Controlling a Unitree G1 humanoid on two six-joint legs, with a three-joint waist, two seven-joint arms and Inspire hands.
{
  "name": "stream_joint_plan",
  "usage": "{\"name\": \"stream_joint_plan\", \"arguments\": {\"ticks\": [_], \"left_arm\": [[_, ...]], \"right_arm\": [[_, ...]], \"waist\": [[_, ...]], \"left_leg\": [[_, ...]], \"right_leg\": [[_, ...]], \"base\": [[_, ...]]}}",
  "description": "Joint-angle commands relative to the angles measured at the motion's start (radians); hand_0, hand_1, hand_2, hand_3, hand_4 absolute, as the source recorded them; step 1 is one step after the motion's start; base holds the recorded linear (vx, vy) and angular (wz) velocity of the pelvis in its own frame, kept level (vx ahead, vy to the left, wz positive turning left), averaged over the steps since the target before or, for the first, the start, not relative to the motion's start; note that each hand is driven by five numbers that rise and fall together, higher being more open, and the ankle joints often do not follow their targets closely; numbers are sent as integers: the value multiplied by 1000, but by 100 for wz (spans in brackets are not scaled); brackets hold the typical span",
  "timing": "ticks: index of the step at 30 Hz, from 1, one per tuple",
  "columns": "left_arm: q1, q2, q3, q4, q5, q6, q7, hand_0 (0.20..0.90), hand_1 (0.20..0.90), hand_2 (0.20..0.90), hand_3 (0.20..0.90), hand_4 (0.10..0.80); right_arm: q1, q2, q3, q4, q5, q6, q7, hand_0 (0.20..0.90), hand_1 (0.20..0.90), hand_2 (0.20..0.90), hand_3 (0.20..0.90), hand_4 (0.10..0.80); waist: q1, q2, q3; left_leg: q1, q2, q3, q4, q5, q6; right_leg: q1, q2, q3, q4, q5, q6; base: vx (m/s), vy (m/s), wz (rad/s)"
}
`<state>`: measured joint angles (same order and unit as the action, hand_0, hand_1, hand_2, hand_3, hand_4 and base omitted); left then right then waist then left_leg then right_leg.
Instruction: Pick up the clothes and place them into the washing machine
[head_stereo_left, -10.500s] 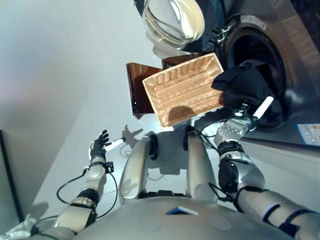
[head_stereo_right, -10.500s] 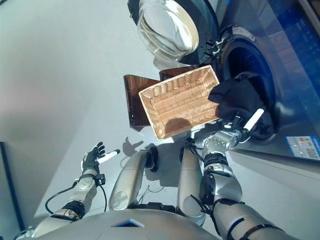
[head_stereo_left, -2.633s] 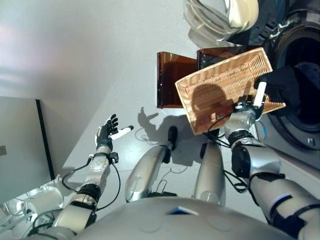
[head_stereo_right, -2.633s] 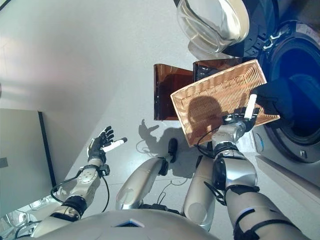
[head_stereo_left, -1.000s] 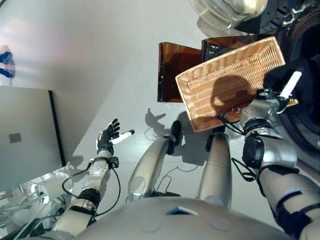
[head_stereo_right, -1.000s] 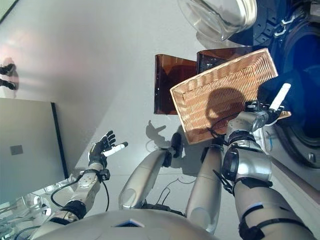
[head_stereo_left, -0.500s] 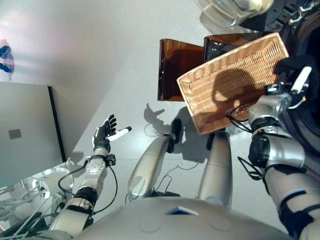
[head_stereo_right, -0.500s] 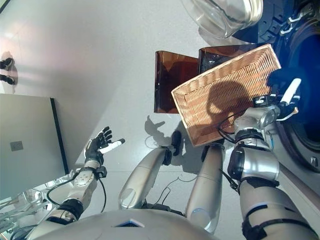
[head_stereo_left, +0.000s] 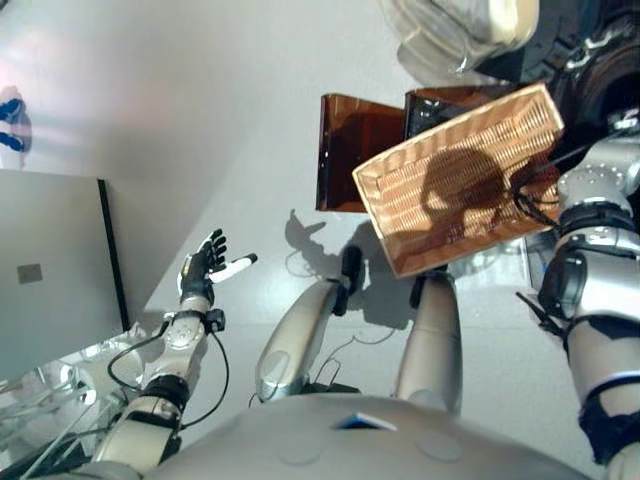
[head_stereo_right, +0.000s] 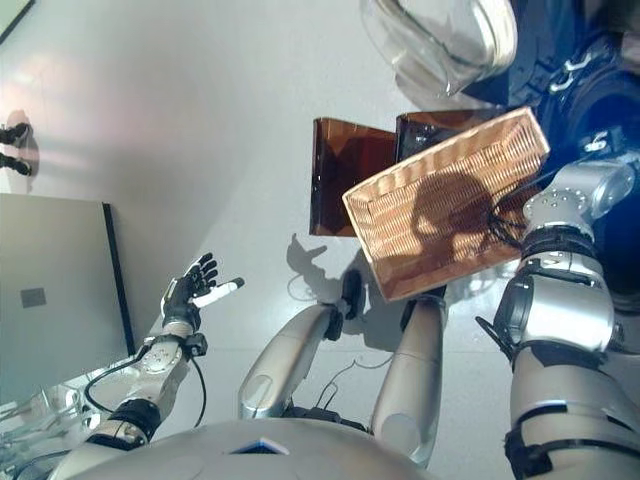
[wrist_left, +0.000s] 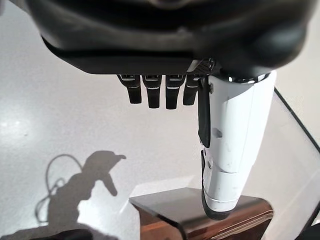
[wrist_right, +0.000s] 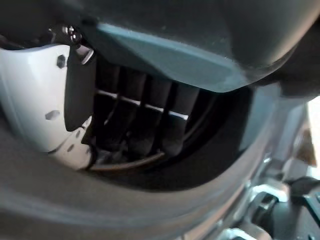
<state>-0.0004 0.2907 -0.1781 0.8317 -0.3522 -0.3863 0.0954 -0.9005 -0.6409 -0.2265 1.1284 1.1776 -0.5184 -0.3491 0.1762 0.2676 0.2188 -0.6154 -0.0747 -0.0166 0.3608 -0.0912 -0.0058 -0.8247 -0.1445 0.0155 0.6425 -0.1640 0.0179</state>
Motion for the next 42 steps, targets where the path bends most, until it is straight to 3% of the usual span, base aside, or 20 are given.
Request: {"name": "stream_joint_plan", "arguments": {"ticks": [1, 5, 6, 8, 10, 17, 27, 32, 33, 34, 35, 36, 37, 38, 42], "left_arm": [[16, 111, 76, 14, -11, -59, 24, 900, 900, 900, 900, 800], [18, 100, 63, 24, -16, -54, 18, 900, 900, 900, 900, 800], [13, 100, 56, 30, -15, -53, 16, 900, 900, 900, 900, 800], [11, 93, 50, 38, -16, -53, 14, 900, 900, 900, 900, 800], [23, 77, 40, 39, -17, -50, 6, 900, 900, 900, 900, 800], [33, 62, 38, 45, -28, -44, -3, 900, 900, 900, 900, 800], [26, 74, 35, 40, 7, -42, 22, 900, 900, 900, 900, 800], [34, 84, 35, 13, 7, -43, 21, 900, 900, 900, 900, 800], [38, 90, 38, 5, 8, -44, 22, 900, 900, 900, 900, 800], [41, 93, 40, 1, 6, -45, 22, 900, 900, 900, 900, 800], [44, 95, 40, -7, 6, -46, 21, 900, 900, 900, 900, 800], [46, 96, 42, -9, 5, -47, 22, 900, 900, 900, 900, 800], [45, 99, 45, -4, 8, -46, 23, 900, 900, 900, 900, 800], [48, 101, 45, -8, 10, -47, 25, 900, 900, 900, 900, 800], [42, 105, 48, -19, 4, -49, 28, 900, 900, 900, 900, 800]], "right_arm": [[-78, -195, 69, -103, -109, -101, 45, 200, 200, 200, 200, 300], [-68, -194, 66, -31, -96, -73, 50, 200, 200, 200, 200, 300], [-73, -195, 77, 15, -88, -50, 57, 900, 900, 900, 900, 800], [-73, -192, 85, 40, -76, -29, 77, 900, 900, 900, 900, 800], [-39, -134, 88, 38, -50, -7, 115, 900, 900, 900, 900, 800], [31, -8, 45, 40, -20, -29, 117, 900, 900, 900, 900, 800], [106, 171, 15, 9, 35, -42, 124, 900, 900, 900, 900, 800], [127, 223, 11, 9, 49, -44, 123, 900, 900, 900, 900, 800], [129, 237, 13, 18, 52, -41, 126, 900, 900, 900, 900, 800], [130, 247, 15, 16, 53, -42, 126, 900, 900, 900, 900, 800], [129, 251, 19, 17, 53, -41, 124, 900, 900, 900, 900, 800], [133, 257, 19, 16, 56, -40, 127, 900, 900, 900, 900, 800], [132, 262, 20, 18, 58, -40, 128, 900, 900, 900, 900, 800], [132, 266, 19, 20, 62, -41, 131, 900, 900, 900, 900, 800], [124, 283, 14, 25, 93, -44, 142, 900, 900, 900, 900, 800]], "waist": [[8, 9, -99], [14, 18, -111], [15, 19, -112], [14, 21, -112], [17, 28, -116], [29, 30, -121], [15, -15, -65], [13, -23, -54], [16, -24, -55], [14, -22, -48], [17, -23, -55], [16, -22, -48], [18, -24, -55], [17, -22, -49], [23, -19, -53]], "left_leg": [[-20, -39, 17, -30, 39, -31], [17, -43, 9, -62, 54, -32], [25, -44, 9, -72, 58, -33], [38, -45, 8, -86, 64, -34], [58, -45, 9, -101, 70, -32], [31, -45, 3, -82, 70, -24], [-75, -30, 31, 101, -3, -12], [-102, -25, 39, 143, -25, -7], [-102, -28, 35, 165, -65, -6], [-119, -25, 42, 166, -40, -4], [-113, -28, 38, 170, -71, -5], [-126, -26, 45, 167, -44, -2], [-124, -30, 40, 180, -74, -3], [-140, -28, 45, 180, -49, 0], [-147, -37, 40, 201, -88, 2]], "right_leg": [[107, 29, 3, -131, 31, 26], [146, 26, 0, -154, 34, 26], [153, 25, -1, -161, 37, 27], [165, 24, -2, -172, 39, 27], [183, 20, -5, -189, 45, 30], [174, 19, -7, -182, 47, 30], [100, 26, -10, -71, 22, 23], [73, 31, -5, -39, 10, 19], [72, 34, 3, -21, -25, 21], [57, 34, 1, -24, 1, 16], [59, 35, 8, -15, -28, 20], [46, 35, 5, -21, -2, 16], [48, 37, 11, -10, -31, 20], [37, 36, 8, -16, -4, 16], [24, 38, 17, 10, -41, 17]], "base": [[16, 17, 7], [13, 13, -2], [12, 15, -8], [7, 19, -6], [8, 22, -5], [-21, 5, -3], [-27, -9, 5], [30, 7, 0], [21, 32, 2], [133, 43, -2], [-90, 41, -9], [120, 23, -8], [-90, 22, -1], [116, 6, 2], [30, 3, 0]]}}
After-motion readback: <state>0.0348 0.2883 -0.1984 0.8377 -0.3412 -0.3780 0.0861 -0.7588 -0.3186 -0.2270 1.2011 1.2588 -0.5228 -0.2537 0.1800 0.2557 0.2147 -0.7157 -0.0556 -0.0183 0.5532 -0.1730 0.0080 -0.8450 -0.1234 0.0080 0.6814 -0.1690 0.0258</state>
